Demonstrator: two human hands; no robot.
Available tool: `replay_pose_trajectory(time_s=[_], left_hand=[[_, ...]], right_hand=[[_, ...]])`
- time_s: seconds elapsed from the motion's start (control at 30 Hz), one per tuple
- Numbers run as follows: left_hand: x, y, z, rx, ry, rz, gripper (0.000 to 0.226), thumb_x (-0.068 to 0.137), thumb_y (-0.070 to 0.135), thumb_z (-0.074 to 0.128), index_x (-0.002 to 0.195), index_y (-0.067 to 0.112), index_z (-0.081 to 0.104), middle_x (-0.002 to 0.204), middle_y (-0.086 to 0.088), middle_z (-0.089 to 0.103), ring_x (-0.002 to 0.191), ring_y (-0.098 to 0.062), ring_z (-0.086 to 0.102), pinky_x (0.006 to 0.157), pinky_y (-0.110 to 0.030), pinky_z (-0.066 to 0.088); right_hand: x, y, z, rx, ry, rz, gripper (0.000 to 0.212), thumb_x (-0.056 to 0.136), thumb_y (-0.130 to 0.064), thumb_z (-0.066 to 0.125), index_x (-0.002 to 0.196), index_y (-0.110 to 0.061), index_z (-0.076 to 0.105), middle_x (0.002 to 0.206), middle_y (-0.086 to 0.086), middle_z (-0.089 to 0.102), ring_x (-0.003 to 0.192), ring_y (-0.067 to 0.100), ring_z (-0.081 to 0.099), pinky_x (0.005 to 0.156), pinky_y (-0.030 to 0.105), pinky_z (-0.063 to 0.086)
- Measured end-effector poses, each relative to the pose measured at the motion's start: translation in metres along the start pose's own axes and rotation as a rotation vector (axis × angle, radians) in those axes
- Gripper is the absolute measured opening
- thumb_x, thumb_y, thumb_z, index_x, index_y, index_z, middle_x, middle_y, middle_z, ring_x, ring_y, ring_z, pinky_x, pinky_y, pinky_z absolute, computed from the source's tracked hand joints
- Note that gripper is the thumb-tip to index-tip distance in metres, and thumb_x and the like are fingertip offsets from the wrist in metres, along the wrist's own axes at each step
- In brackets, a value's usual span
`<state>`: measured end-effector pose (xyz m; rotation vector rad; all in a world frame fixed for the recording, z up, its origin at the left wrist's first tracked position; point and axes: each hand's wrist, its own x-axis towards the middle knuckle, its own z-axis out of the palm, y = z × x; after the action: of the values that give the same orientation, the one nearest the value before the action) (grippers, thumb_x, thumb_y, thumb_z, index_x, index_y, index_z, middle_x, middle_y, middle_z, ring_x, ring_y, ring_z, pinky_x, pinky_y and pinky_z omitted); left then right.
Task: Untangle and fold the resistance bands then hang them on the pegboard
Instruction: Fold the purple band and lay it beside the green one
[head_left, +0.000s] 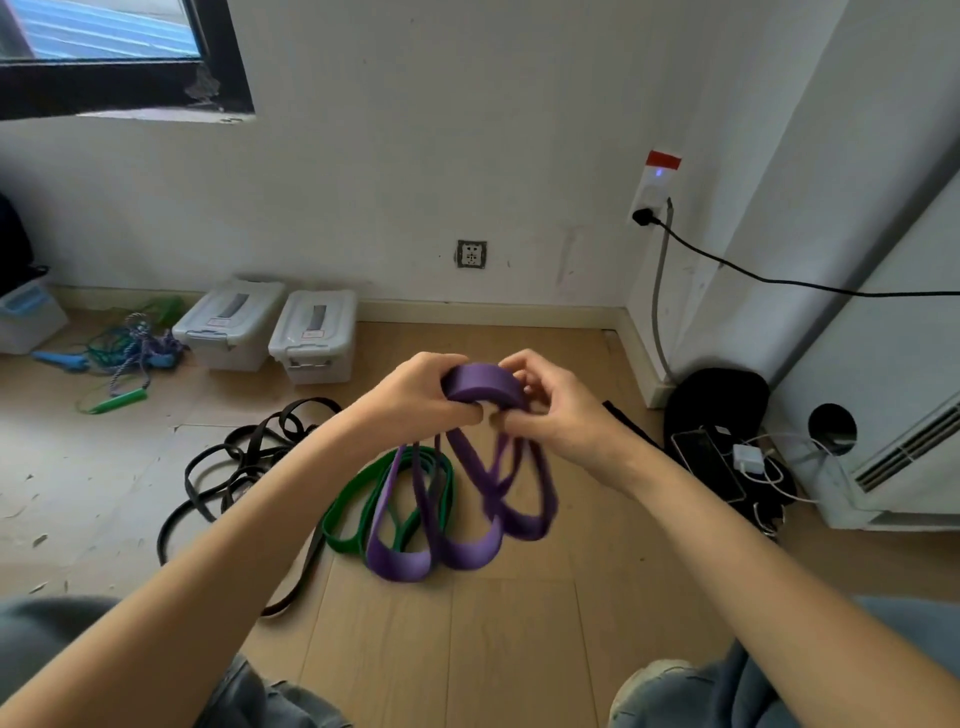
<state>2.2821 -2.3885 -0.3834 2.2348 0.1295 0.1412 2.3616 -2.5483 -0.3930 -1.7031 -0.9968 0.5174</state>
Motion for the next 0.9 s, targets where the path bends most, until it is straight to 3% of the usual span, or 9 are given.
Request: replay_pose_trajectory(time_s=[0.1, 0.17, 0.27, 0.4, 0.53, 0.63, 0.73, 0.83, 0.9], left_hand=[[-0.008, -0.018, 0.014, -0.125, 0.026, -0.041, 0.015, 0.077, 0.001, 0.065, 0.076, 0.014, 0.059, 0.070, -0.004, 0.058, 0.069, -0.019, 0.058, 0.071, -0.042, 0.051], [-0.014, -0.029, 0.025, -0.229, 0.037, -0.049, 0.017, 0.079, -0.006, 0.062, 0.081, 0.011, 0.059, 0.076, -0.011, 0.060, 0.077, -0.024, 0.062, 0.077, -0.043, 0.052], [-0.014, -0.034, 0.030, -0.328, 0.072, -0.017, 0.026, 0.082, -0.007, 0.058, 0.079, 0.019, 0.057, 0.070, -0.005, 0.060, 0.069, -0.015, 0.066, 0.067, -0.030, 0.057], [-0.001, -0.027, 0.028, -0.332, 0.106, 0.036, 0.016, 0.083, -0.005, 0.056, 0.081, 0.010, 0.052, 0.065, 0.002, 0.053, 0.056, -0.006, 0.056, 0.069, -0.032, 0.057], [0.013, -0.024, 0.035, -0.196, 0.017, 0.061, 0.013, 0.081, -0.002, 0.062, 0.086, 0.003, 0.052, 0.068, -0.003, 0.052, 0.057, -0.005, 0.053, 0.059, -0.021, 0.050], [0.020, -0.040, 0.053, -0.081, -0.082, -0.013, 0.015, 0.082, 0.009, 0.063, 0.097, 0.010, 0.058, 0.074, -0.001, 0.058, 0.064, -0.009, 0.053, 0.062, -0.020, 0.043], [0.024, -0.073, 0.091, -0.055, -0.177, -0.102, 0.018, 0.082, 0.015, 0.063, 0.093, 0.027, 0.054, 0.071, 0.012, 0.052, 0.062, -0.003, 0.051, 0.060, -0.012, 0.041], [0.027, -0.112, 0.136, -0.006, -0.240, -0.213, 0.029, 0.082, 0.014, 0.060, 0.108, 0.022, 0.050, 0.087, 0.004, 0.058, 0.080, -0.016, 0.058, 0.076, -0.029, 0.048], [0.027, -0.137, 0.166, 0.016, -0.248, -0.277, 0.037, 0.084, 0.013, 0.056, 0.118, 0.017, 0.043, 0.089, -0.002, 0.059, 0.079, -0.020, 0.058, 0.070, -0.029, 0.047]], right_hand=[[0.003, -0.005, -0.006, 0.104, 0.146, -0.095, 0.033, 0.067, -0.038, 0.063, 0.094, -0.021, 0.055, 0.077, -0.007, 0.056, 0.071, 0.005, 0.051, 0.066, 0.018, 0.045], [0.004, -0.005, -0.010, 0.225, 0.209, -0.089, 0.035, 0.063, -0.037, 0.063, 0.092, -0.021, 0.056, 0.075, -0.008, 0.057, 0.073, 0.010, 0.050, 0.069, 0.024, 0.044], [0.001, 0.001, -0.022, 0.317, 0.247, -0.044, 0.029, 0.067, -0.024, 0.068, 0.093, -0.020, 0.055, 0.074, -0.007, 0.056, 0.069, 0.013, 0.050, 0.065, 0.022, 0.046], [-0.010, 0.012, -0.033, 0.008, 0.066, 0.145, 0.037, 0.083, -0.008, 0.064, 0.114, -0.021, 0.048, 0.087, 0.006, 0.056, 0.075, 0.019, 0.060, 0.074, 0.028, 0.054], [-0.015, 0.029, -0.019, 0.063, 0.000, 0.195, 0.030, 0.082, -0.014, 0.068, 0.110, -0.016, 0.057, 0.078, 0.005, 0.058, 0.068, 0.021, 0.055, 0.068, 0.026, 0.051], [-0.010, 0.048, -0.025, 0.136, 0.097, 0.267, 0.025, 0.080, -0.004, 0.068, 0.102, -0.014, 0.061, 0.064, -0.006, 0.054, 0.053, 0.009, 0.046, 0.053, 0.021, 0.041], [0.002, 0.082, -0.027, 0.259, 0.248, 0.388, 0.028, 0.079, 0.005, 0.064, 0.091, -0.019, 0.059, 0.064, -0.001, 0.058, 0.047, 0.007, 0.047, 0.047, 0.021, 0.040], [0.013, 0.135, -0.024, 0.436, 0.437, 0.616, 0.027, 0.078, 0.011, 0.058, 0.084, -0.016, 0.058, 0.062, 0.005, 0.055, 0.040, 0.009, 0.043, 0.041, 0.023, 0.037], [0.016, 0.176, -0.026, 0.438, 0.496, 0.753, 0.028, 0.077, 0.013, 0.056, 0.082, -0.015, 0.058, 0.063, 0.006, 0.055, 0.040, 0.010, 0.042, 0.041, 0.022, 0.035]])
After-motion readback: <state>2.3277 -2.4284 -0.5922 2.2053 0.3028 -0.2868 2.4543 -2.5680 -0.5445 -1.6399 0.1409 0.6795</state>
